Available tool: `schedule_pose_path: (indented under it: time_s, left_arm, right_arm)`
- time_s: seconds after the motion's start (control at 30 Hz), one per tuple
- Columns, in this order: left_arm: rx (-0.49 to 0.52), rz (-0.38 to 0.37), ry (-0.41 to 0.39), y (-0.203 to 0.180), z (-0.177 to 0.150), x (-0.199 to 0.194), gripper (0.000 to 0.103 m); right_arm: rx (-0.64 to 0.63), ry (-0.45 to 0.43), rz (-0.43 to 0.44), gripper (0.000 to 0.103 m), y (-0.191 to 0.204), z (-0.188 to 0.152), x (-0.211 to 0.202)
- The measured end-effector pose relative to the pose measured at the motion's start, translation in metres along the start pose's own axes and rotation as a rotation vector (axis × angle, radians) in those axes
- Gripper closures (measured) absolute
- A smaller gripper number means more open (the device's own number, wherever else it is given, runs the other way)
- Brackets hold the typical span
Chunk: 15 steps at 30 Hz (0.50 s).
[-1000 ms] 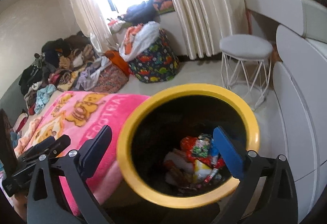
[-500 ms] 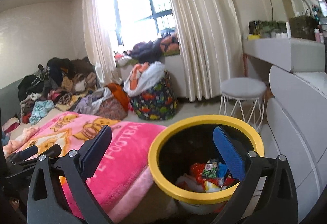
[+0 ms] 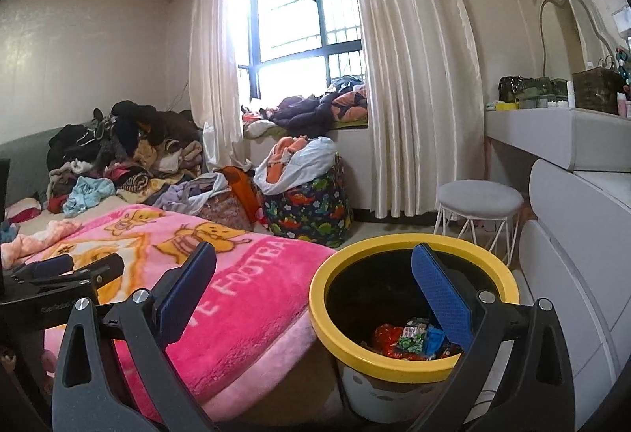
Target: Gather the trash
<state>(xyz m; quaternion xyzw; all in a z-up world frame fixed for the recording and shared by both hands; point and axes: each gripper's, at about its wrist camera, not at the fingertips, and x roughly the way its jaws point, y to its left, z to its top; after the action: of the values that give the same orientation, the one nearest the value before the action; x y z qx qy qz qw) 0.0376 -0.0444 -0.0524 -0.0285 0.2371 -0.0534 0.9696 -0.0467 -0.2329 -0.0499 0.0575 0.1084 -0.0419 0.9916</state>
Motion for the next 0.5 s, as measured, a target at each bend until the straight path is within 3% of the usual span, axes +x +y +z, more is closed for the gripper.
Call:
schedule_pose_path:
  time_s: [0.5]
  left_arm:
    - [0.002,-0.008,-0.013,-0.0016,0.0001,-0.0039,0.011]
  right_arm:
    - [0.003,-0.002,-0.02,0.006,0.0043,-0.0035,0.003]
